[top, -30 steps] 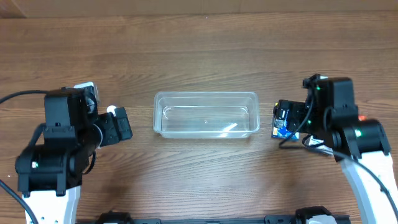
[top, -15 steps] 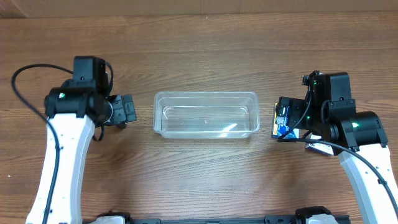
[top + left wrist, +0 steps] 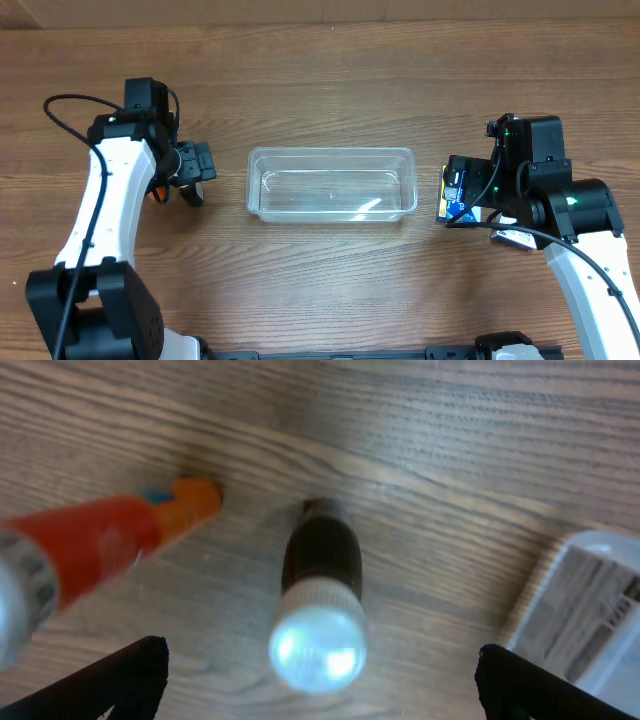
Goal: Pack container
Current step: 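Reach the left gripper to the dark bottle and grasp it, then carry the dark bottle into the container's left end and release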
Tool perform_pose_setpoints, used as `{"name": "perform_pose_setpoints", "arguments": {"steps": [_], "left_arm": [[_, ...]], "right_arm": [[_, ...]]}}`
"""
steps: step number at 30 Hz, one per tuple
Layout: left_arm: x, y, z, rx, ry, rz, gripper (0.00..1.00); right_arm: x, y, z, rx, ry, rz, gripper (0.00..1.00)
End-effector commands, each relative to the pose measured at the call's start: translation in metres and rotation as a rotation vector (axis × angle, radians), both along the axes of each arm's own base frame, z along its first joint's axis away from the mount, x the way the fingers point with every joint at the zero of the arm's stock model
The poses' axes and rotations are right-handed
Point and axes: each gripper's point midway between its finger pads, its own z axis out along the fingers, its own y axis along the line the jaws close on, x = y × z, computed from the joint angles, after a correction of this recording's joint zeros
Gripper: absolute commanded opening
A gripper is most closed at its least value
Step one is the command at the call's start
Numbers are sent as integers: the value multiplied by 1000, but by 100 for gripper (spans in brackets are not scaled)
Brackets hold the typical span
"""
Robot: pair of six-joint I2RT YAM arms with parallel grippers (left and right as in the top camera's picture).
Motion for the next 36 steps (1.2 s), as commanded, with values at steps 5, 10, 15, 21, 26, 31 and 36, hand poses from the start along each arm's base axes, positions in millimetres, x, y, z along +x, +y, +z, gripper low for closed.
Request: {"name": "perform_pose_setpoints", "arguments": {"steps": [5,10,15,21,26,31,36], "left_arm": [[17,0,-19,-10,8,-19,80],[19,0,-20,-9,6,-19,40],[16,0,-21,-10,15,-19,26],[15,-2,-10,-17,14,7,4],[25,-58,87,-38,-141,-138,4],[4,-135,132,-88,-238,-268,4],[3,-157,80,-73,-107,-303,4]], "right_arm": [[6,0,12,-2,-33,0,100],[6,0,12,-2,-33,0,100],[6,0,12,-2,-33,0,100],[6,0,12,-2,-34,0,100],[6,0,12,-2,-34,0,100],[6,0,12,-1,-33,0,100],[6,2,12,6,-32,4,100]]}}
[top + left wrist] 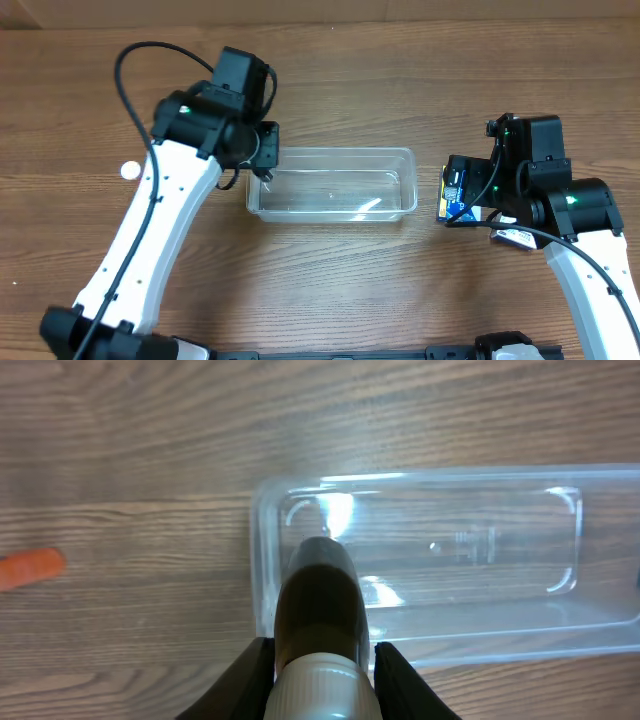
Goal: Pack container
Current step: 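Carry the dark bottle into the container's left end and release, then move the left gripper to the orange tube and grasp it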
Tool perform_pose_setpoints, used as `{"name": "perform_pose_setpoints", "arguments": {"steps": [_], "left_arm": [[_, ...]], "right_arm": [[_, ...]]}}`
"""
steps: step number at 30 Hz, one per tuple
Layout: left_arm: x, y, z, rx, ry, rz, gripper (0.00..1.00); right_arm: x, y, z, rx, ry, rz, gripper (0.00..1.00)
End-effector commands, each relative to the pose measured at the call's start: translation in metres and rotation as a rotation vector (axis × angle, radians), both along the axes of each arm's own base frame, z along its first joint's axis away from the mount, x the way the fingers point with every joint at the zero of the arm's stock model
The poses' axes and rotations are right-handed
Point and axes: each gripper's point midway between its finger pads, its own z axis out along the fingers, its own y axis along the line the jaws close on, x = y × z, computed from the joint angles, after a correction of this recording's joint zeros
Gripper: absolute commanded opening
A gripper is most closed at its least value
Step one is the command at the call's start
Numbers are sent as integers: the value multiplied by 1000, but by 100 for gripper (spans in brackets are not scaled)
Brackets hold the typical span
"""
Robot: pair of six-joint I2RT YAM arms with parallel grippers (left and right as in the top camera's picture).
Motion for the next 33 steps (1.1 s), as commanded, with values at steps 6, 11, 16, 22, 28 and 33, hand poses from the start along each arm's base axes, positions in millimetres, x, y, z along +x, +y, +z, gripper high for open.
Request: {"name": "perform_pose_setpoints", "arguments": {"steps": [6,11,16,22,28,33], "left_arm": [[29,-9,-82,60,134,27,4],[35,-10,-115,87,197,27,4],[36,-10,-119,91,202,20,33],[34,-10,-118,93,207,20,62],[38,0,-36,105,65,40,70],[-8,74,53,128,-58,201,100]], "right_arm": [[5,2,12,6,-34,4,100],[5,2,12,5,-34,3,100],[5,2,12,5,-34,3,100],[5,2,12,5,-30,3,100],[5,2,12,5,-31,4,100],[5,2,12,5,-31,4,100]]}}
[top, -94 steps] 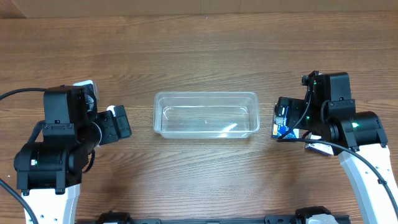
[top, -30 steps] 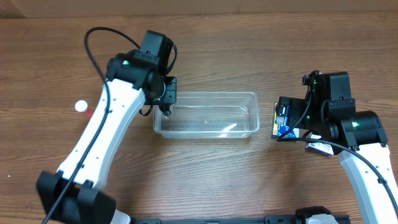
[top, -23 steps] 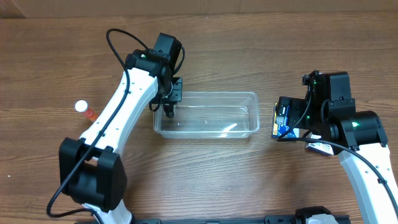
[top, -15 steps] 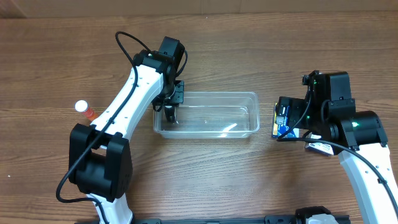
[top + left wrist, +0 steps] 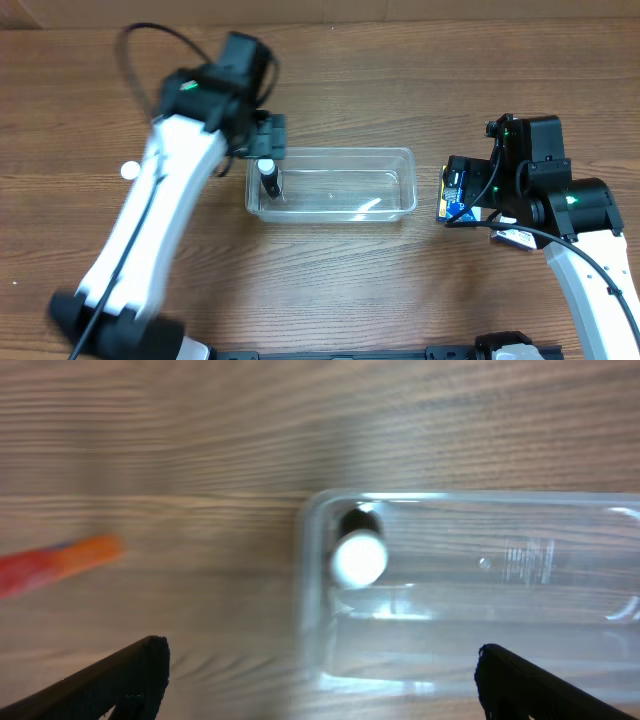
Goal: Pack container
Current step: 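Move the left gripper to the orange tube and grasp it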
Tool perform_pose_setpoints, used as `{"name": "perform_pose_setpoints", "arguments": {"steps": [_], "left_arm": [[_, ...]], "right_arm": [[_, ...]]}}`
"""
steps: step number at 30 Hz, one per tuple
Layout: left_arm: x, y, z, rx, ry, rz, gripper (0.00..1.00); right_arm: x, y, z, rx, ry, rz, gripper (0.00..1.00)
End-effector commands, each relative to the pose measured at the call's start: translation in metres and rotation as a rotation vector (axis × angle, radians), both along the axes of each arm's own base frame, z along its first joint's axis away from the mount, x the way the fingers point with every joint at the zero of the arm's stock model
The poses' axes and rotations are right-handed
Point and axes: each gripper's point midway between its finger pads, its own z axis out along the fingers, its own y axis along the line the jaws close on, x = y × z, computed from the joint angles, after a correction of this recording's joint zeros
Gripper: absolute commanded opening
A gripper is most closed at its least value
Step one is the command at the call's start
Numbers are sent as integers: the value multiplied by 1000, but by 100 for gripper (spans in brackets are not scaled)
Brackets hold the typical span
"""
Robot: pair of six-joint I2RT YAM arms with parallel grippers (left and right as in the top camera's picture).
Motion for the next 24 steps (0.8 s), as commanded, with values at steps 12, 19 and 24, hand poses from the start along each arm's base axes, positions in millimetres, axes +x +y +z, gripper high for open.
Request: {"name": "perform_pose_setpoints", "arguments": {"steps": [12,19,24], "left_arm": [[-37,215,-45,-83,64,547,100],[-5,215,-105,-146,157,495,100],[3,211,-119,-147,177,479,77]], "right_arm": [[6,2,12,4,-36,3,100],[5,1,12,3,-33,3,100],[5,1,12,3,-32,3,100]]}}
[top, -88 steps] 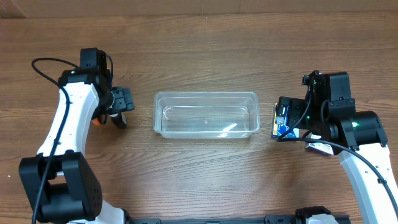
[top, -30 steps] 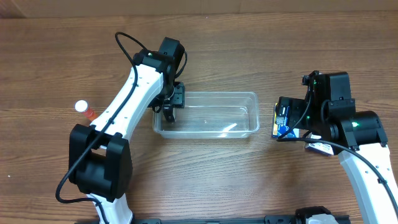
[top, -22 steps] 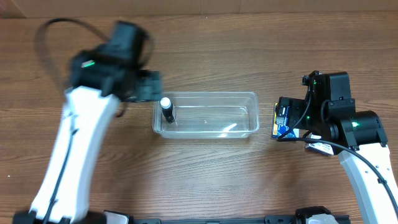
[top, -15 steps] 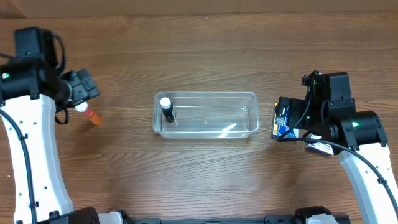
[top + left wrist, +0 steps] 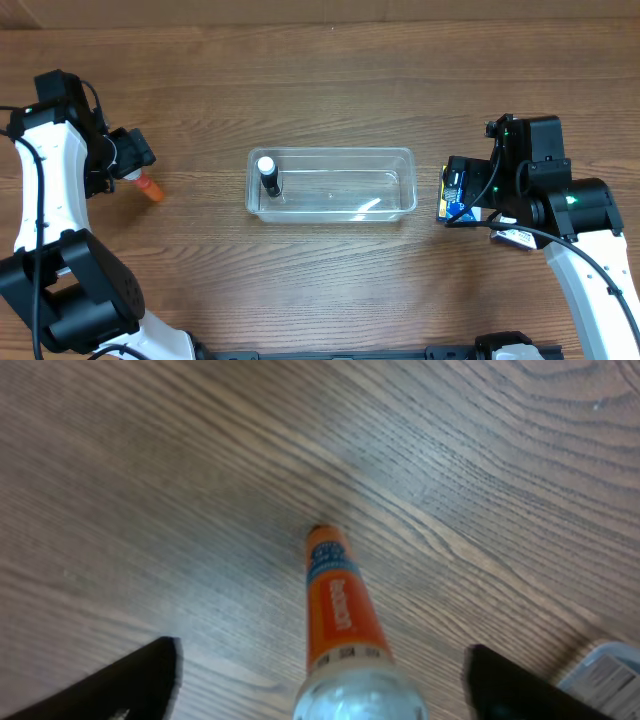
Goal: Pack container
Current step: 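Move the left gripper to the orange tube and grasp it, then place the orange tube upright beside the bottle in the container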
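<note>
A clear plastic container (image 5: 332, 186) sits mid-table. A black bottle with a white cap (image 5: 268, 175) stands in its left end. Far left, an orange tube (image 5: 335, 605) lies on the wood, its white cap end towards the camera; overhead only its orange tip (image 5: 150, 188) shows. My left gripper (image 5: 320, 655) is open, low over the tube, with a finger (image 5: 135, 680) on each side of it. My right gripper (image 5: 458, 192) is just right of the container at a blue and yellow packet (image 5: 450, 195); its fingers are hidden.
Bare wooden table (image 5: 330, 80) lies all round the container. A pale labelled thing (image 5: 610, 670) shows at the lower right edge of the left wrist view. The right arm (image 5: 570, 210) fills the right side.
My left gripper, open over the container's left end, is now at the far left of the table, open around the orange tube. The bottle stays in the container. The right arm is unchanged.
My left gripper was open around the black bottle, which lay beside the orange tube at the far left. Then it was shut on the bottle over the container's left end. Then it was open with the bottle standing inside. Now it is at the tube.
</note>
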Tool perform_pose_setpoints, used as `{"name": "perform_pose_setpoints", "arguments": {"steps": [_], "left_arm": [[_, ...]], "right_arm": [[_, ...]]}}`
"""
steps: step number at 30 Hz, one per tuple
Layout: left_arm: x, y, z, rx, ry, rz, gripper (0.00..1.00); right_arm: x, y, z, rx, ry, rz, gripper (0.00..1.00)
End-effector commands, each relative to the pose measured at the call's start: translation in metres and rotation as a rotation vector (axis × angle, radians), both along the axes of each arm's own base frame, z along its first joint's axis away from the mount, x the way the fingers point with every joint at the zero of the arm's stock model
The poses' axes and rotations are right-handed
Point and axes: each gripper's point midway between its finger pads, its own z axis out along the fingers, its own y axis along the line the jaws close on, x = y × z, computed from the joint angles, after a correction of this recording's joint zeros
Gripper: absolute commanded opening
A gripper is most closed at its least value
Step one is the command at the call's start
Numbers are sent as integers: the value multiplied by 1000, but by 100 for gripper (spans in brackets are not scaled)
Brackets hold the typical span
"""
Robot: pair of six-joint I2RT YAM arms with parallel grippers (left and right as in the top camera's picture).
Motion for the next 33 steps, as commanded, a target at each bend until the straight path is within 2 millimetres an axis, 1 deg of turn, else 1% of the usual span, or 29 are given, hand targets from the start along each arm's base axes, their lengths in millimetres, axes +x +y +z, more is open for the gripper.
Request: {"name": "perform_pose_setpoints", "arguments": {"steps": [1,2,4,5,11,12,14,15,16,17,18,19,20,21,22,23,24,26,28,30,33], "left_arm": [[-1,-10,-11,-27,35,-34,70],[-3,-11,-12,-30,42,-34,57],[-6,-12,-12,-36,57,-33,50],[-7,-12,-12,-36,58,-33,44],[-10,-13,-12,-41,71,-33,24],[-10,-14,-12,-43,74,-33,16],[-13,-15,-10,-48,79,-15,4],[-14,-18,-6,-53,79,-13,4],[-14,-25,6,-53,61,-28,4],[-14,-32,19,-43,37,-51,4],[-14,-46,41,-28,-14,-89,4],[-14,-59,57,-24,-56,-125,4],[-17,-78,75,-24,-108,-175,4],[-21,-100,95,-25,-166,-236,4],[-28,-127,116,-19,-228,-308,4],[-34,-143,126,-25,-255,-341,4],[-43,-168,136,-37,-283,-399,4],[-55,-196,139,-46,-279,-463,4],[-65,-223,133,-72,-239,-515,4],[-66,-236,123,-81,-204,-529,4],[-54,-245,92,-72,-118,-540,4]], "right_arm": [[5,1,12,4,-33,2,100],[5,1,12,4,-33,2,100],[5,1,12,4,-33,2,99],[5,1,12,4,-33,2,100],[5,1,12,4,-33,2,100],[5,1,12,4,-33,2,100],[5,1,12,3,-33,2,100],[5,1,12,3,-34,2,100],[5,1,12,3,-33,2,100],[5,1,14,2,-39,1,100],[5,-4,18,-12,-56,-18,100],[5,-10,23,-15,-72,-62,100],[4,-16,30,-12,-89,-84,100],[2,-27,36,0,-104,-139,100],[1,-35,38,12,-108,-175,100],[0,-40,37,37,-100,-192,100],[-1,-43,35,65,-86,-207,100],[1,-44,31,76,-73,-209,100],[2,-45,25,75,-47,-210,100],[4,-45,20,75,-31,-211,100],[4,-45,19,75,-28,-211,100]]}}
